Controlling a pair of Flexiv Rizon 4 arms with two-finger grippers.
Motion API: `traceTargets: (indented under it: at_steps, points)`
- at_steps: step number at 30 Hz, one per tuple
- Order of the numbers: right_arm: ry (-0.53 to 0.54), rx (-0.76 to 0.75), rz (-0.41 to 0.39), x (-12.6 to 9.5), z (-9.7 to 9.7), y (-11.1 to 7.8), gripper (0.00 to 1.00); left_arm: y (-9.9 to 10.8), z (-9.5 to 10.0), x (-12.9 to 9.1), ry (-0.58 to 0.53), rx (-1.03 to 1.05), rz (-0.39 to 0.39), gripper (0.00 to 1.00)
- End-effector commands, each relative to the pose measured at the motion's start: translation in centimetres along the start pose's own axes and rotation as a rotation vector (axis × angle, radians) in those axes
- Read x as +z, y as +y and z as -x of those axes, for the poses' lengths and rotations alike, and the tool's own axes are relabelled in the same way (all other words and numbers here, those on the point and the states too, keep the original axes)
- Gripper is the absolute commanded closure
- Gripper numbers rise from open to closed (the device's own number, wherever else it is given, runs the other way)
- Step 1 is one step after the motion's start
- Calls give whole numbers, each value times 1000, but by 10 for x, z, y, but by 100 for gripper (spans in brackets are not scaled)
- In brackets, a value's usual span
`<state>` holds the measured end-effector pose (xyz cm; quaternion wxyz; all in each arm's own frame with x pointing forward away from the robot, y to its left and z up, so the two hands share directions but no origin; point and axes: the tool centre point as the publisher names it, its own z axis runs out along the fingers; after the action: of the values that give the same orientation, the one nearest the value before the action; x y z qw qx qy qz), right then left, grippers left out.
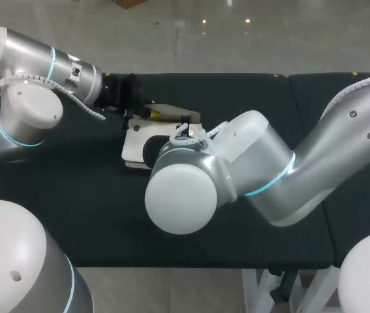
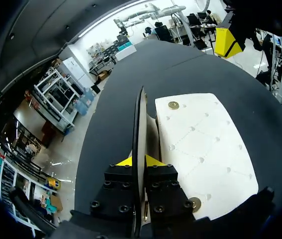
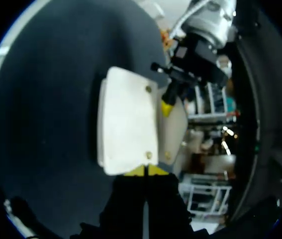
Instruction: Pick up the bag, open it, inspect its contents, close it, and place it on the opposite side
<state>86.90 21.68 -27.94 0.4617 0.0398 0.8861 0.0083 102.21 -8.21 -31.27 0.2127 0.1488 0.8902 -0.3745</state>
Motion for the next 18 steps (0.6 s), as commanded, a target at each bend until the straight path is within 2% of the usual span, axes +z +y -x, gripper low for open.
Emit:
traceTargets:
  at_steps: [1,10,15,18]
  points:
    - [-47,3,-44,7,-18,15,100,-1,-7,7,-35,2,7,100]
    - [30,22,-39,10,-41,12,100,7,-9,7,-45,-11,17,100]
    - [47,18,-7,19,-56,9,100,9,-12,7,-27,3,7,100]
    - [51,10,19,27,-64,8,85,9,-13,7,-17,17,6,100]
